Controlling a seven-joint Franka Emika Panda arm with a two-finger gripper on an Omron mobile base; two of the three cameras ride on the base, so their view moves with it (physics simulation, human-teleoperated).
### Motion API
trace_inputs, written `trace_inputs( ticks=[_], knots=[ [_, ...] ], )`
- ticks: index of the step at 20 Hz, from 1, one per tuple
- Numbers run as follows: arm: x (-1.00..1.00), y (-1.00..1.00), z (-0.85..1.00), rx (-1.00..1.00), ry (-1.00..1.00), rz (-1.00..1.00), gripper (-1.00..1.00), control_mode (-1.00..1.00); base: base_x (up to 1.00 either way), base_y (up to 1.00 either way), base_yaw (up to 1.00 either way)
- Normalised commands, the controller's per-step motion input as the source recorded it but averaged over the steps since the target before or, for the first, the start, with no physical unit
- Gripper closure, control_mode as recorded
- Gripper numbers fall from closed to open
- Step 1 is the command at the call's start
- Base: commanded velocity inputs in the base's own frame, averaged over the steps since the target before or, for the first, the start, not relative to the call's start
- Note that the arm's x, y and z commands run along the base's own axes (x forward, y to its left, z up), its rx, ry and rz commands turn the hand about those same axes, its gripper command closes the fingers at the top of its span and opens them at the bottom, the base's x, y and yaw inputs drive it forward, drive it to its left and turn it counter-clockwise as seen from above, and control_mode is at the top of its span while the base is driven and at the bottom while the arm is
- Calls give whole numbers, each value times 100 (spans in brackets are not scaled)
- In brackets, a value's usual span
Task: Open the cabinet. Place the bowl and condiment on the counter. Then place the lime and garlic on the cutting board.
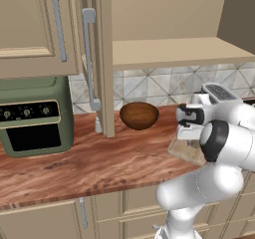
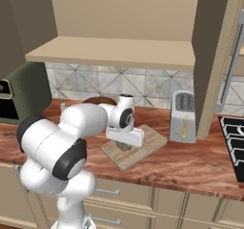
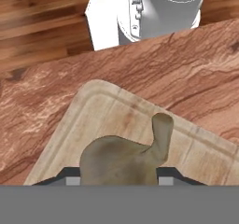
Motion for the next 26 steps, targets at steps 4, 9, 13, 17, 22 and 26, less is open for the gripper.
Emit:
trace_inputs(
  ticks=[4,9,13,17,22,26],
  knots=[
    [12,0,0,-2,0,0,-100,-100,0,0,0],
    [27,0,0,-6,-5,0,-100,-100,0,0,0],
    [-26,22,4,-6,-15,2,-100,-100,0,0,0],
    [-59,89,6,-2,-8,4,-100,-100,0,0,0],
    [-61,100,31,-6,-16,8,-100,-100,0,0,0],
    [-42,100,94,-15,-20,6,-100,-100,0,0,0]
  ],
)
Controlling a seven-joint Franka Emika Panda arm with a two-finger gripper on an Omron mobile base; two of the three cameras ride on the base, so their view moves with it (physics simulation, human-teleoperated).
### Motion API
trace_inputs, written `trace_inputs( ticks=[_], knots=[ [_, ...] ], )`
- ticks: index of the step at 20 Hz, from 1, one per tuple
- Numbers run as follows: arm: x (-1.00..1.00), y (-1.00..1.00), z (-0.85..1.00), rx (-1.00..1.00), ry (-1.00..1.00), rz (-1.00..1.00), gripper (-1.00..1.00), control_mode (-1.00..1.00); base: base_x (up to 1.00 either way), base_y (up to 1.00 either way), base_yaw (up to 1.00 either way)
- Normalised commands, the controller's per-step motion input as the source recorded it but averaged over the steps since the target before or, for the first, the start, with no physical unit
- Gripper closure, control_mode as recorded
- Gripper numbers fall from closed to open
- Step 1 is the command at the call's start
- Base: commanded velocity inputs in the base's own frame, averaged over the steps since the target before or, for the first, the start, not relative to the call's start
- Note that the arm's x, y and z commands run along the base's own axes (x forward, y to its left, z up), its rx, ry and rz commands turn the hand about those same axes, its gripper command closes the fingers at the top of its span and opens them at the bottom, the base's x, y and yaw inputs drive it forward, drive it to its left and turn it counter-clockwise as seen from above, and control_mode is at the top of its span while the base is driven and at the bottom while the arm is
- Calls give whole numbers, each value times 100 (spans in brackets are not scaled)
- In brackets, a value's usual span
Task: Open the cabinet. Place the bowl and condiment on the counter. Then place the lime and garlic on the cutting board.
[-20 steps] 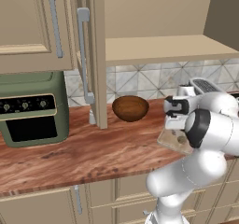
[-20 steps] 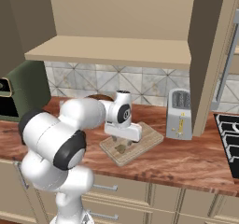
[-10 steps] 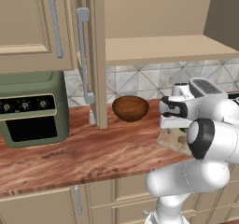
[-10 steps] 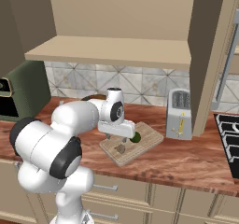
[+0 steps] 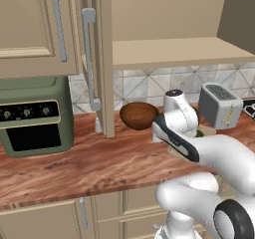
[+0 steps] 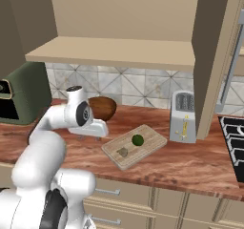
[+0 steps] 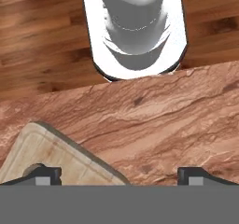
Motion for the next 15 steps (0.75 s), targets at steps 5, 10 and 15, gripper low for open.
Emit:
trace_inputs(
  ticks=[5,10,15],
  knots=[
    [-33,95,94,-12,-17,6,-100,-100,0,0,0],
    [-14,21,8,2,-1,3,-100,-100,0,0,0],
    [0,0,0,0,0,0,-100,-100,0,0,0]
  ],
)
